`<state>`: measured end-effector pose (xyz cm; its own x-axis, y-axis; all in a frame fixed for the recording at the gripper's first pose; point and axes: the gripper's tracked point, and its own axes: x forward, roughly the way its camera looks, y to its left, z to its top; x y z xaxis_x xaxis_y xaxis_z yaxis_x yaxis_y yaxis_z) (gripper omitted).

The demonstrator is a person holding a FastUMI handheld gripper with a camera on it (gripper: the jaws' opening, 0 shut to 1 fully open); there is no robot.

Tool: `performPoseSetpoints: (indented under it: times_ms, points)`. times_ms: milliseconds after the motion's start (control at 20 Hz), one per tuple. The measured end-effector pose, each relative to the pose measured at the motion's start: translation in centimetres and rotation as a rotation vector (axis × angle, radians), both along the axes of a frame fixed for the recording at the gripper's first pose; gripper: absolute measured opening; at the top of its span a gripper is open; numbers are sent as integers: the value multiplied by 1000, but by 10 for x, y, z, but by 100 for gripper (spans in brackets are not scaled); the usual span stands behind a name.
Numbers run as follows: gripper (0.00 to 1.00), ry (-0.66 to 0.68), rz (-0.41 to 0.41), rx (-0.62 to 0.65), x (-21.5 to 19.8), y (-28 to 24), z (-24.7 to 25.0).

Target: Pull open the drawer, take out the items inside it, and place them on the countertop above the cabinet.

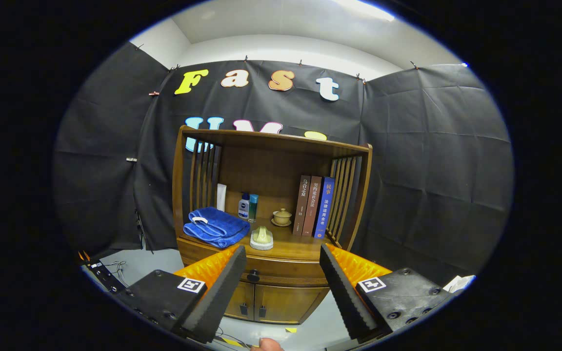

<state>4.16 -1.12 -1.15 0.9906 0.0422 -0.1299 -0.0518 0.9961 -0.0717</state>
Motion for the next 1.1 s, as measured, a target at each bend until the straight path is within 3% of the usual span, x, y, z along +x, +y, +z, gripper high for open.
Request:
performPoseSetpoints:
  times_ms: [1100]
  points:
    - [98,-45,23,42,-2,9,4]
